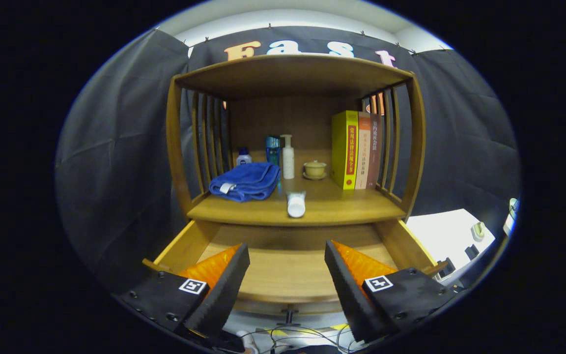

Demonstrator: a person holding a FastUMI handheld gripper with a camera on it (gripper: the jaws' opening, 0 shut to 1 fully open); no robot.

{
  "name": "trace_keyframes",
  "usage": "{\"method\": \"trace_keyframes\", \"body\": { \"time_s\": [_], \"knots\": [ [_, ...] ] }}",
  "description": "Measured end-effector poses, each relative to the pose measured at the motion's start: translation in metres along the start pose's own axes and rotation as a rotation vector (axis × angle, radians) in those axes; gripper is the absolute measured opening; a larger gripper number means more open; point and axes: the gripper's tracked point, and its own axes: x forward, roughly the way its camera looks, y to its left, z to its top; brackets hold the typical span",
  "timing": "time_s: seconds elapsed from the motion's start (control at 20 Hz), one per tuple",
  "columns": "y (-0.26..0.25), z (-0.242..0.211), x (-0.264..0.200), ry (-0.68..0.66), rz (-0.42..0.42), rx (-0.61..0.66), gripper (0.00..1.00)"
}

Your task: Pull open the drawer, take out the items inside it, and place them on the countertop above the cabinet.

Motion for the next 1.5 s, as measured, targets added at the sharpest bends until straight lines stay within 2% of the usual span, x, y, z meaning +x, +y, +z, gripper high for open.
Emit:
{"method": "trace_keyframes", "body": {
  "time_s": [0.35,0.65,0.85,1.2,1.5],
  "knots": [
    [-0.002,-0.067,-0.011,0.072,-0.021,0.067,1.00],
    [-0.001,-0.098,-0.003,0.091,-0.040,0.062,1.00],
    [-0.008,-0.100,0.008,0.068,-0.078,0.051,1.00],
    [-0.006,-0.097,0.014,0.056,-0.089,0.042,1.00],
    [-0.008,-0.086,0.041,0.031,-0.087,0.051,0.99]
  ]
}}
